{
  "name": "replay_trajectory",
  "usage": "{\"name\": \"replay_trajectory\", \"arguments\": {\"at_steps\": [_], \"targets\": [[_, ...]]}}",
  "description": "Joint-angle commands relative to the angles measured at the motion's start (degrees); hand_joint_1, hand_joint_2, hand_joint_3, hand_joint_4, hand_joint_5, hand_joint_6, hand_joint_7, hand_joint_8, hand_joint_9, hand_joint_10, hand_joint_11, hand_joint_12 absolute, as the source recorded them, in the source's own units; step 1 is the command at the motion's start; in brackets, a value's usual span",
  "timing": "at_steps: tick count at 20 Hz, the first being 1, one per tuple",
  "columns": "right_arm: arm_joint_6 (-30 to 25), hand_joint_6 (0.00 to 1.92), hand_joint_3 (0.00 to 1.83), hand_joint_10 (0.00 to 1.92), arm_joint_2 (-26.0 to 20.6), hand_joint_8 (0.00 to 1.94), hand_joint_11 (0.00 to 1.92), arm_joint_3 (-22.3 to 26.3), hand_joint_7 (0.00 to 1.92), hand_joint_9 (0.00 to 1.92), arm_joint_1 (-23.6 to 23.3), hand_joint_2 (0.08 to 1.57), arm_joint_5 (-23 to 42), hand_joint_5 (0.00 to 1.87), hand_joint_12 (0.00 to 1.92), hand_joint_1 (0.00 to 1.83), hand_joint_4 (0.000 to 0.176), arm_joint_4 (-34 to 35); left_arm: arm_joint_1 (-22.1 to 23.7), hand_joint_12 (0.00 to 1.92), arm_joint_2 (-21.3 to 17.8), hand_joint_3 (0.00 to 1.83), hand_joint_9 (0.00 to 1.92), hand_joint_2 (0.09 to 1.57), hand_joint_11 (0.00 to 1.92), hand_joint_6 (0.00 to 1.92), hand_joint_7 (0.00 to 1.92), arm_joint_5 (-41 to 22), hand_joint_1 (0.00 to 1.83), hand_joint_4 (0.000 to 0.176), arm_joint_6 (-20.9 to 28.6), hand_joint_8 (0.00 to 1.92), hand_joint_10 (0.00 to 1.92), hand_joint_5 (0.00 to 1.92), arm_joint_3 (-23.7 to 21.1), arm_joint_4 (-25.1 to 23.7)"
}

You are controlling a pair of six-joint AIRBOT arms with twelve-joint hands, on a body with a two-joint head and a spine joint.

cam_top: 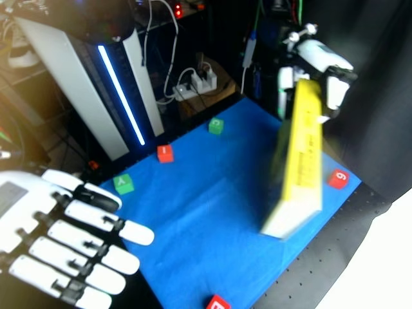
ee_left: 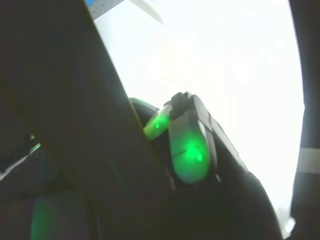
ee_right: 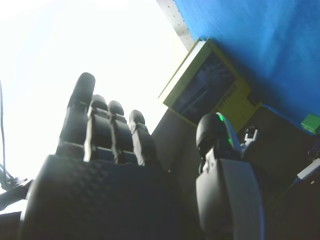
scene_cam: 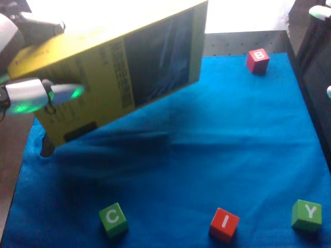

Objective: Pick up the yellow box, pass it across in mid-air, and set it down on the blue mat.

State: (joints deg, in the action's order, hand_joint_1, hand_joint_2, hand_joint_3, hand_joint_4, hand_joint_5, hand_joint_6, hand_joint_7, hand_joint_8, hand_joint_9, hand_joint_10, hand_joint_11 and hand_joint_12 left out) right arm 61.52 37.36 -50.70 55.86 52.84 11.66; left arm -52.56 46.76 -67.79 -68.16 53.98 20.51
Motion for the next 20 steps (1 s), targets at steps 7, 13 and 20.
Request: {"name": "replay_trajectory", "arguments": {"at_steps": [7, 13, 20], "targets": [[-0.04, 0.0, 0.0, 0.0, -0.39, 0.0, 0.0, 0.22, 0.0, 0.0, -1.21, 1.27, 8.12, 0.0, 0.9, 0.42, 0.036, -1.12, 0.42, 1.92, -1.15, 0.0, 1.65, 1.2, 1.71, 1.92, 1.48, -12.53, 1.59, 0.176, 0.29, 1.92, 1.92, 1.21, -1.69, -5.21], [-0.04, 0.0, 0.0, 0.0, 1.01, 0.0, 0.0, 0.02, 0.0, 0.0, -8.08, 1.24, 8.16, 0.0, 1.5, 0.46, 0.096, -7.24, 4.31, 1.92, 2.22, 0.0, 1.58, 1.2, 1.67, 1.92, 1.42, -3.22, 1.55, 0.176, 0.42, 1.92, 1.92, 1.22, 0.68, -7.96], [-0.05, 0.0, 0.0, 0.0, 5.65, 0.0, 0.0, -1.93, 0.0, 0.0, -13.26, 1.17, 5.26, 0.0, 0.42, 0.75, 0.063, -10.67, 9.03, 1.92, 6.55, 0.0, 1.62, 1.18, 1.66, 1.92, 1.5, 0.76, 1.4, 0.176, 4.07, 1.92, 1.92, 1.28, 2.32, -16.05]]}}
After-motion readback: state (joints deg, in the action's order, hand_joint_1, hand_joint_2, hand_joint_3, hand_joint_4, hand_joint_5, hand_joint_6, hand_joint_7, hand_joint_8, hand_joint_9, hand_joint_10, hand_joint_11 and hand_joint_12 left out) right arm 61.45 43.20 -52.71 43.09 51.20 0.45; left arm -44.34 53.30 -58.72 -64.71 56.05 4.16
